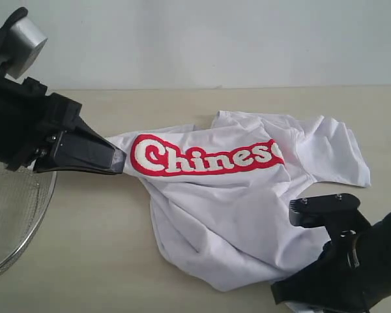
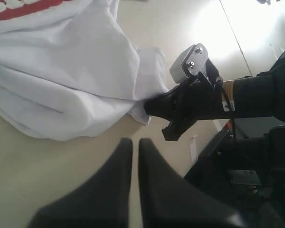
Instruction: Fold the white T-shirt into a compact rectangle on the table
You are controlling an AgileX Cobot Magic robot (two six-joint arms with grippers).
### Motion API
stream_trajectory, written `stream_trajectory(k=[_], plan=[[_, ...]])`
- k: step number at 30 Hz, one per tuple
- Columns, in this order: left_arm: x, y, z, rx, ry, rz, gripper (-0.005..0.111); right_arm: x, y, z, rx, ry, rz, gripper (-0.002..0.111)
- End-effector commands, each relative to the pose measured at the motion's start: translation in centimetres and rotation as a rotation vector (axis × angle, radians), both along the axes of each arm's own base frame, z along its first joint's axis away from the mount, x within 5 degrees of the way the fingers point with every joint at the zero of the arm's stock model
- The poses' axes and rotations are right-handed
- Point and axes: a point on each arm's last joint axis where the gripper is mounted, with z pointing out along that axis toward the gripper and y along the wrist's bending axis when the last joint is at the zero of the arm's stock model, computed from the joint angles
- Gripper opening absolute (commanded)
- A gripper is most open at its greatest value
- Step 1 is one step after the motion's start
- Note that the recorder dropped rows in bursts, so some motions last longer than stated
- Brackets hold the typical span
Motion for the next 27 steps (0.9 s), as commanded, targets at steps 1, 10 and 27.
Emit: stream_trajectory(k=[1, 10, 27], plan=[[-0.4, -0.1, 0.2, -0.008, -0.004, -0.011, 0.005, -1.1, -1.7, -0.8, -0.159, 0.101, -0.003, 0.000], [-0.4, -0.1, 0.2, -0.009, 0.001, -0.018, 0.005, 0.0, -5.4, -0.8, -0.172, 0.111, -0.210, 0.000], [-0.4, -0.1, 0.2, -0.007, -0.007, -0.015, 0.005, 1.0, -6.3, -0.7, -0.092, 0.030, -0.280, 0.000]])
